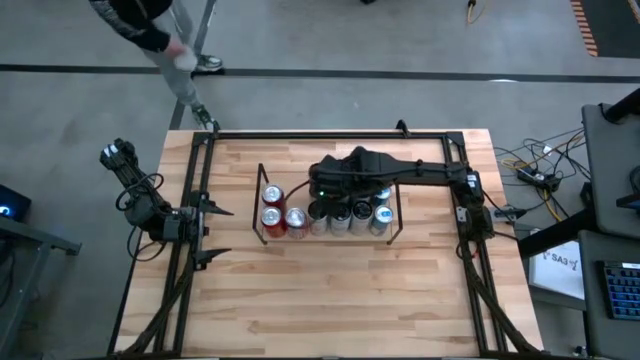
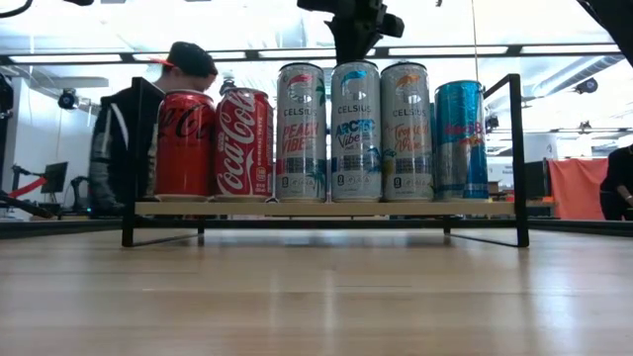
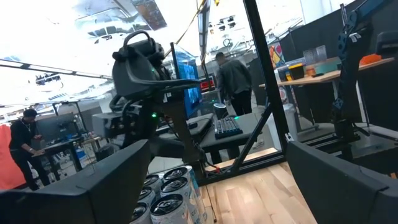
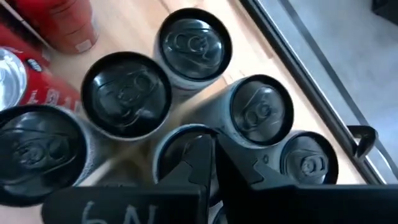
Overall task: Place canned beverage on shelf
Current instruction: Adjust the white and blue soda cans
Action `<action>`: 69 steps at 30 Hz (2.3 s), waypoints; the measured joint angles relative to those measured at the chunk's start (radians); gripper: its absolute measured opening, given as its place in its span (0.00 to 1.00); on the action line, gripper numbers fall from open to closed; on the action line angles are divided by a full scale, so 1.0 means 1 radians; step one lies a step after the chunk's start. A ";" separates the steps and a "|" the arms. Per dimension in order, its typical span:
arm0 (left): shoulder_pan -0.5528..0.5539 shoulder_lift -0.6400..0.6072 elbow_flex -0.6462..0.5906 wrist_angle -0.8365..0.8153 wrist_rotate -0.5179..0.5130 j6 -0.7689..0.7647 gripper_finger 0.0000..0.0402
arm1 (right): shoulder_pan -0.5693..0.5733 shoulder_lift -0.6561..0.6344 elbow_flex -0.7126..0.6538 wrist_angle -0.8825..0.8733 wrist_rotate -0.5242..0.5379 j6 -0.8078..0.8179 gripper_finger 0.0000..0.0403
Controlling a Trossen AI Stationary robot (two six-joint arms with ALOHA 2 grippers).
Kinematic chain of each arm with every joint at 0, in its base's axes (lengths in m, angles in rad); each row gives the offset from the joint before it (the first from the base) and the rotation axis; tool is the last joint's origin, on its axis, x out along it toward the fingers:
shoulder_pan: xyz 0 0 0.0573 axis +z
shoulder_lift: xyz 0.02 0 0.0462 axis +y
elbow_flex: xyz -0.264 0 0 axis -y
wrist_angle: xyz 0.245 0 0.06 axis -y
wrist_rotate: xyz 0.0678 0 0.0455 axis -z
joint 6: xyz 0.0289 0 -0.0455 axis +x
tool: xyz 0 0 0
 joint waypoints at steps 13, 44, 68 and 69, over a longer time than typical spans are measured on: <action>0.000 0.000 0.000 0.000 0.000 0.000 0.90 | -0.034 0.009 -0.047 0.033 0.061 -0.027 0.03; 0.000 0.000 0.000 0.001 0.000 0.000 0.90 | -0.040 -0.003 -0.096 0.099 0.060 -0.042 0.03; 0.000 0.000 0.000 0.001 0.000 -0.001 0.90 | -0.039 -0.017 -0.140 0.103 0.055 -0.015 0.03; 0.000 0.000 0.000 0.001 0.000 0.000 0.90 | -0.039 -0.017 -0.136 0.102 0.055 -0.015 0.03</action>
